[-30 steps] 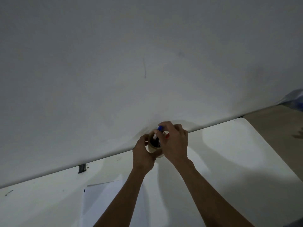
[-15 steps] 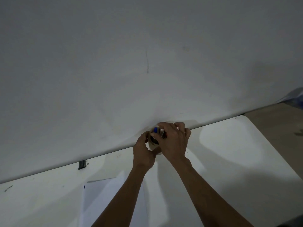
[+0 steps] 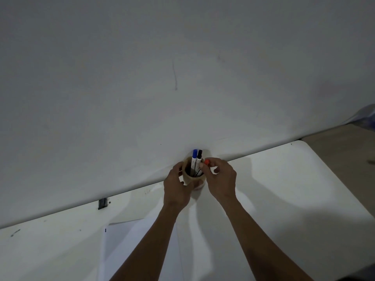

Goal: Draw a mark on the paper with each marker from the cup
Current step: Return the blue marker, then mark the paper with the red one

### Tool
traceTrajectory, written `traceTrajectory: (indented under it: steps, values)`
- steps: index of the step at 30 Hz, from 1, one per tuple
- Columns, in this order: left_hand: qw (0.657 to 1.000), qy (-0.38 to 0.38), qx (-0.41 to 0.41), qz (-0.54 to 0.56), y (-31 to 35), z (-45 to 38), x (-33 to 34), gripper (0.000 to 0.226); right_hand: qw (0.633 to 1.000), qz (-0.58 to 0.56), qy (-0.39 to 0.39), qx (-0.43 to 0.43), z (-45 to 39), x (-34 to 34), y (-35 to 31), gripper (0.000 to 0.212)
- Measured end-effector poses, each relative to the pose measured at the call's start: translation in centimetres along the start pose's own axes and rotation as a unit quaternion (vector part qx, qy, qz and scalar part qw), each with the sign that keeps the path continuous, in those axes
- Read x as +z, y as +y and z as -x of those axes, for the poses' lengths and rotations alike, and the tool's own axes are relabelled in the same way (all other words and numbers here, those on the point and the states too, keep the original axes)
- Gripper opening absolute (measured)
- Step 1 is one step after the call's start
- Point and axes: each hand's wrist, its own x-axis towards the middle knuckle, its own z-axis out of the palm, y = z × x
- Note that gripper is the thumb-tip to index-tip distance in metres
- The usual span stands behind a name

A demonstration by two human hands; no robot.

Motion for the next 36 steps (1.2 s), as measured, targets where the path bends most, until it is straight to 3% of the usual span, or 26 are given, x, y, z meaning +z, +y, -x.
traceTrajectory:
  steps: [8,12,16,20,23,27,31,34,36]
  values:
    - [1.000,-0.012,0.009,-0.006,0.6,0.1,0.0,0.059,0.998,-0.068,0.011,0.001,0.3,-2.5,-2.1,0.015]
    - [1.000,-0.010,0.006,-0.012,0.8,0.3,0.0,0.060,0.979,-0.181,0.033,0.092,0.5,-4.5,-3.2,0.012]
    - [0.999,-0.007,-0.013,-0.049,0.6,0.2,0.0,0.061,0.889,-0.384,0.013,0.248,1.2,-6.6,-3.8,0.014]
    - [0.997,-0.010,-0.023,-0.068,0.5,0.5,-0.5,0.076,0.770,-0.531,-0.078,0.345,2.7,-7.2,-3.7,0.018]
    - [0.995,-0.006,-0.050,-0.083,0.6,1.6,-2.2,0.085,0.743,-0.551,-0.142,0.352,4.3,-6.4,-3.8,0.029]
    - [0.991,0.022,-0.027,-0.126,0.1,4.1,-6.4,0.054,0.769,-0.520,-0.199,0.314,6.6,-4.3,-5.3,0.033]
    - [0.994,0.043,-0.022,-0.103,-0.5,7.6,-11.5,0.024,0.840,-0.432,-0.174,0.278,9.3,-0.6,-7.4,0.022]
    - [0.997,0.035,-0.020,-0.071,-1.0,9.9,-14.7,0.022,0.908,-0.299,-0.164,0.245,12.1,2.3,-8.8,0.016]
    - [0.997,0.028,-0.006,-0.071,-1.3,11.3,-16.5,0.027,0.920,-0.259,-0.174,0.236,14.0,3.7,-9.7,0.016]
